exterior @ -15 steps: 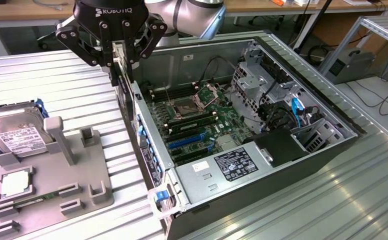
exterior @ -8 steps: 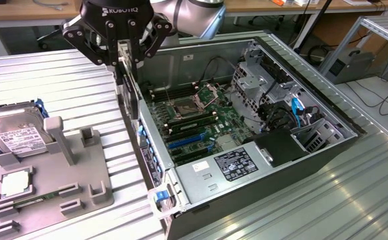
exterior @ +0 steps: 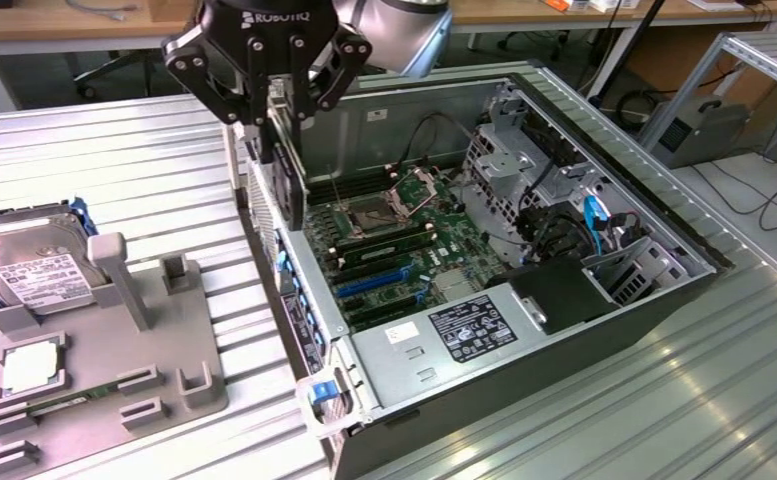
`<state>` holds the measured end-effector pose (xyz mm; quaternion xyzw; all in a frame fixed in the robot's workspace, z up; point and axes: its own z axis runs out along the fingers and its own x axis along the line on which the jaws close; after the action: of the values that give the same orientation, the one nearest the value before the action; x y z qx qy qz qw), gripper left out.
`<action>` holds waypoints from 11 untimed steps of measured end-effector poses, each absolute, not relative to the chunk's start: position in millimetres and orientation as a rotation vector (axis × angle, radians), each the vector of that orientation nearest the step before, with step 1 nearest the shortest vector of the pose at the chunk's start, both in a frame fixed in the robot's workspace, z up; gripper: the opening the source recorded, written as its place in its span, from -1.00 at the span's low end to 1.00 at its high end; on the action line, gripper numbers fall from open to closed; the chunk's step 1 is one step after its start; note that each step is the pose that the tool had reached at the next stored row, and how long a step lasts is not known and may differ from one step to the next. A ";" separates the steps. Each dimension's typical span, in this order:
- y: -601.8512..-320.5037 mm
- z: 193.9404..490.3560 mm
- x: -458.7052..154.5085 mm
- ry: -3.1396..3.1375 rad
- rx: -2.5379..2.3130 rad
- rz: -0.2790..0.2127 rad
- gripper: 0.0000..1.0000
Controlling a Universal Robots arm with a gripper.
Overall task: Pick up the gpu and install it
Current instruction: 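Pick up the gpu and move the gpu toward the slot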
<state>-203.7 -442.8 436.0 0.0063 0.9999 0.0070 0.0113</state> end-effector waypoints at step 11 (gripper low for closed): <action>-439.4 436.0 -173.4 3.119 0.020 0.022 -0.46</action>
<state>-173.4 -439.4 436.0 0.0063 0.9999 0.0070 0.0113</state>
